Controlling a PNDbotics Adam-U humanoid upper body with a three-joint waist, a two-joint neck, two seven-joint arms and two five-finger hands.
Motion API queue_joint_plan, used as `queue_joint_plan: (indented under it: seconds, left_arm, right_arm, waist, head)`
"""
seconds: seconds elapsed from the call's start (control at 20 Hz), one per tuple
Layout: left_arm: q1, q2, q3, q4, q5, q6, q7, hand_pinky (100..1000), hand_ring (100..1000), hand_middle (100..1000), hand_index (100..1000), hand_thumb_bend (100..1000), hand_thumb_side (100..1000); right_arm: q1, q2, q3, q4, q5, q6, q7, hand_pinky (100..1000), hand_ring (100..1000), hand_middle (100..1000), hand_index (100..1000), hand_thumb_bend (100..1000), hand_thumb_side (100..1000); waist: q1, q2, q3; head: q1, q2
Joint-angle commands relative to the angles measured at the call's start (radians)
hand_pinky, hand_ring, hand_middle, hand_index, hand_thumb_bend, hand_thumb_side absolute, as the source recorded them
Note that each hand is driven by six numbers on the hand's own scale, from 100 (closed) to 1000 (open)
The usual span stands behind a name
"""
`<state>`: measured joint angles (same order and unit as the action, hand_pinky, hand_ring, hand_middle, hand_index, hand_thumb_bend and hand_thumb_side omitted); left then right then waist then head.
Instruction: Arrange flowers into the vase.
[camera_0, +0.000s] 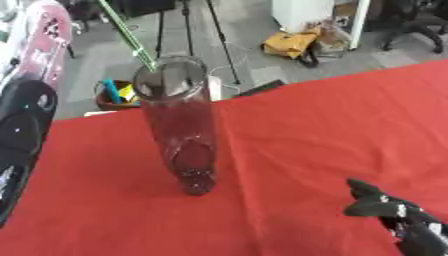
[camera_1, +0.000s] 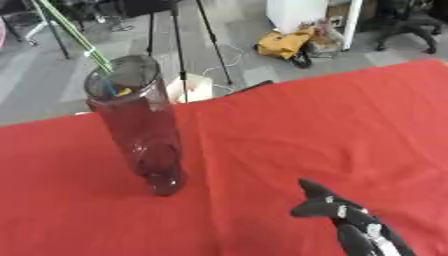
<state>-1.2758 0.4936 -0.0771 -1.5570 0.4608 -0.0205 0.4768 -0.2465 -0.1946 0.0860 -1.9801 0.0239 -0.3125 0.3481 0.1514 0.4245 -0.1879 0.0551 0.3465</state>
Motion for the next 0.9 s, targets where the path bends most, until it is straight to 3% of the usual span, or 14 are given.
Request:
queue_joint_plan:
  seconds: [0.05,0.35,0.9]
  left_arm:
    - [-0.016,0.011,-0.004,-0.023,-0.012,-0.052,-0.002,100,100,100,100,163,592]
    - [-0.016,0.008,-0.012,-0.019,-0.007,-0.089,-0.011,100,100,100,100,149,601]
    - [-0.012,0.002,-0.02,-0.005,-0.013,-0.02,-0.002,100,100,100,100,112,636]
  right_arm:
    - [-0.007,-0.002,-0.002,-0.02,0.003,-0.002,0.005,1000,1000,674,763,100,978]
    - [-0.009,0.003,0.0,-0.02,0.011,-0.001,0.009,1000,1000,674,763,100,979]
    - [-0.008,0.006,-0.002,-0.02,0.015,0.001,0.007,1000,1000,674,764,100,981]
  waist:
    - [-0.01,-0.017,-0.002]
    - [-0.01,-0.006,-0.001]
    - [-0.009,-0.004,-0.003]
  head:
    - [0.001,-0.007]
    - [0.0,-0.007]
    - [0.002,0.002]
